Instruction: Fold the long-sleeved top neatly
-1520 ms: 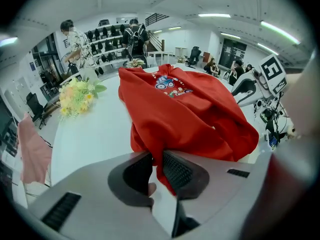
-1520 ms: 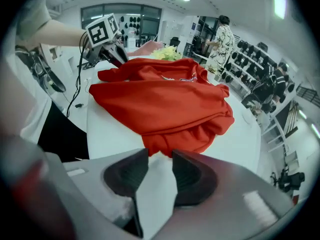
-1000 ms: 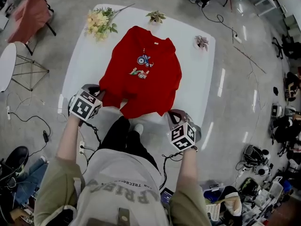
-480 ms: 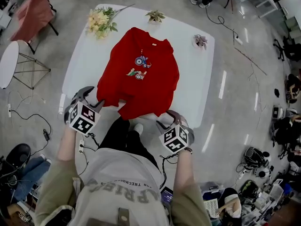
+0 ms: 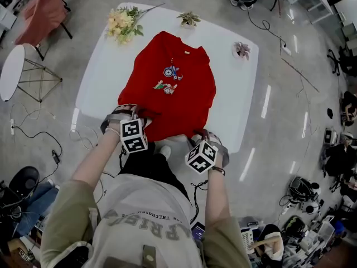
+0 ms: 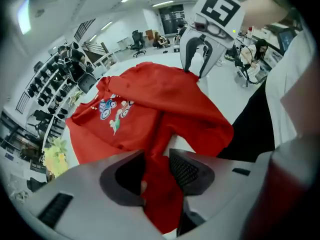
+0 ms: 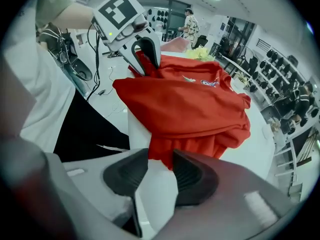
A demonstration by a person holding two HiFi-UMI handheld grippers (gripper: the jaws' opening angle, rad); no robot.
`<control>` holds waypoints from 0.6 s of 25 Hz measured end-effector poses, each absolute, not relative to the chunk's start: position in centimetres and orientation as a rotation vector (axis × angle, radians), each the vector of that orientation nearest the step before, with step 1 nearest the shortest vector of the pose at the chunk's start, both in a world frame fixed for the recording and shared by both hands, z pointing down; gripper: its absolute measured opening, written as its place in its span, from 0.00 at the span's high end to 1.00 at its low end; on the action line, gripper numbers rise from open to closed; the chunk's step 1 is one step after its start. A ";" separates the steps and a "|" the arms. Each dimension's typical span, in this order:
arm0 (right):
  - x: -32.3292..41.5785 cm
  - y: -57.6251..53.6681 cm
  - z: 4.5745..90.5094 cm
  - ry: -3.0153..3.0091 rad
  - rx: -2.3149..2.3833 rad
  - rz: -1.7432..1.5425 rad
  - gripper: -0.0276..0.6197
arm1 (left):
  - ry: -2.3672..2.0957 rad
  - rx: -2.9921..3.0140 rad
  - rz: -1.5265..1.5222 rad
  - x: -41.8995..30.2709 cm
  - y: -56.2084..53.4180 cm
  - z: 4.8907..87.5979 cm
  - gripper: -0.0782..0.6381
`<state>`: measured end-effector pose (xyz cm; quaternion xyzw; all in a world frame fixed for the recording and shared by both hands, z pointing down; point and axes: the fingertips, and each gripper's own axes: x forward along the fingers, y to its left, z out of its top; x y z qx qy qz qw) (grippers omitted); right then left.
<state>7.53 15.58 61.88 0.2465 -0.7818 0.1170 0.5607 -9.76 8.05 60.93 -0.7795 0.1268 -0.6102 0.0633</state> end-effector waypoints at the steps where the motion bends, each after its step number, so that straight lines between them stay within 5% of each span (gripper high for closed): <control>1: 7.6 15.5 61.9 -1.840 0.572 0.271 0.74 | 0.364 -2.341 -1.847 -9.8 7.9 61.3 0.68; 5: 7.7 15.0 61.4 -1.863 0.545 0.260 0.92 | 0.285 -2.338 -1.838 -9.9 7.8 61.5 0.79; 15: 7.2 17.9 55.6 -2.100 0.434 0.451 0.93 | 0.010 -2.638 -1.766 -12.7 10.9 55.9 0.81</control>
